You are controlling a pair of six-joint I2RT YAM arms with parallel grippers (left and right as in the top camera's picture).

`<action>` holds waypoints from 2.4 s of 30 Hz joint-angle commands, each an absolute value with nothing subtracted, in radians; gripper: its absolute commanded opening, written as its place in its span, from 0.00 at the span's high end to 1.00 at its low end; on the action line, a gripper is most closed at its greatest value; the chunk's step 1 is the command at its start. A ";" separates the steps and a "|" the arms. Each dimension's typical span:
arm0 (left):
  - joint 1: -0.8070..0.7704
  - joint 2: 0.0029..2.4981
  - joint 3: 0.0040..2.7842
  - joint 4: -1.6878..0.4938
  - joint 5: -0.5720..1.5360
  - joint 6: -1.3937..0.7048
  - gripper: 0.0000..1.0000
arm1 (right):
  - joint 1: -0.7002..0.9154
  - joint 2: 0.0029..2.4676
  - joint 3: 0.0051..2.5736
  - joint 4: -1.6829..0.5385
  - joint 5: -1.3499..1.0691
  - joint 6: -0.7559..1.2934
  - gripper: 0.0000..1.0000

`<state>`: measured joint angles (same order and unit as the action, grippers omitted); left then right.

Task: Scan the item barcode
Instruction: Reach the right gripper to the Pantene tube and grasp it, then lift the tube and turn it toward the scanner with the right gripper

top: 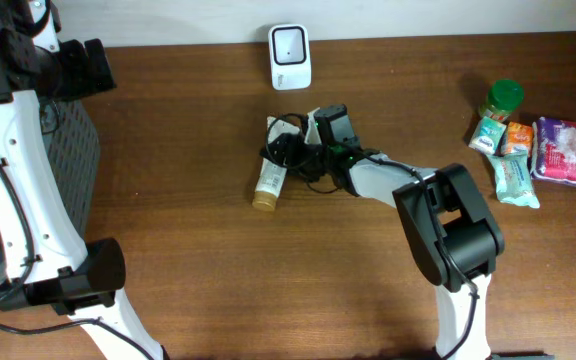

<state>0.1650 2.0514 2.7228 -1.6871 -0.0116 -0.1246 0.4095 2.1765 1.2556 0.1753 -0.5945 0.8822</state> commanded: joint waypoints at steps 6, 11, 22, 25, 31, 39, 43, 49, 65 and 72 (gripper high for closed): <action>0.169 2.036 2.730 -1.688 -0.004 -0.131 0.01 | 0.398 2.248 1.241 0.180 -0.527 0.763 0.81; 0.168 2.036 2.730 -1.688 -0.004 -0.131 0.01 | 0.390 2.162 1.242 0.136 -0.553 0.664 0.95; 0.169 2.036 2.730 -1.688 -0.004 -0.131 0.01 | 0.393 1.898 1.242 -0.439 0.035 0.767 0.64; 0.168 2.036 2.730 -1.688 -0.004 -0.131 0.01 | 0.376 1.893 1.250 -0.439 0.008 0.745 0.28; 0.169 2.036 2.730 -1.688 -0.004 -0.131 0.01 | 0.178 1.893 1.287 -0.518 -0.364 0.559 0.07; 0.168 2.036 2.730 -1.688 -0.004 -0.131 0.01 | 0.086 1.980 1.272 -0.444 -0.508 0.423 0.07; 0.169 2.036 2.730 -1.688 -0.004 -0.131 0.01 | 0.091 2.051 1.272 -0.384 -0.584 0.424 0.21; 0.169 2.036 2.730 -1.688 -0.004 -0.131 0.01 | 0.117 2.099 1.272 -0.376 -0.595 0.477 0.69; 0.168 2.036 2.730 -1.688 -0.004 -0.130 0.01 | 0.147 1.771 1.315 -0.550 -0.864 0.892 0.96; 0.168 2.036 2.730 -1.688 -0.004 -0.131 0.01 | 0.314 1.752 1.315 -0.384 -0.698 0.955 0.96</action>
<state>0.1650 2.0514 2.7228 -1.6875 -0.0113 -0.1246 0.2741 1.8015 1.2907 -0.4026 -0.7925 0.9482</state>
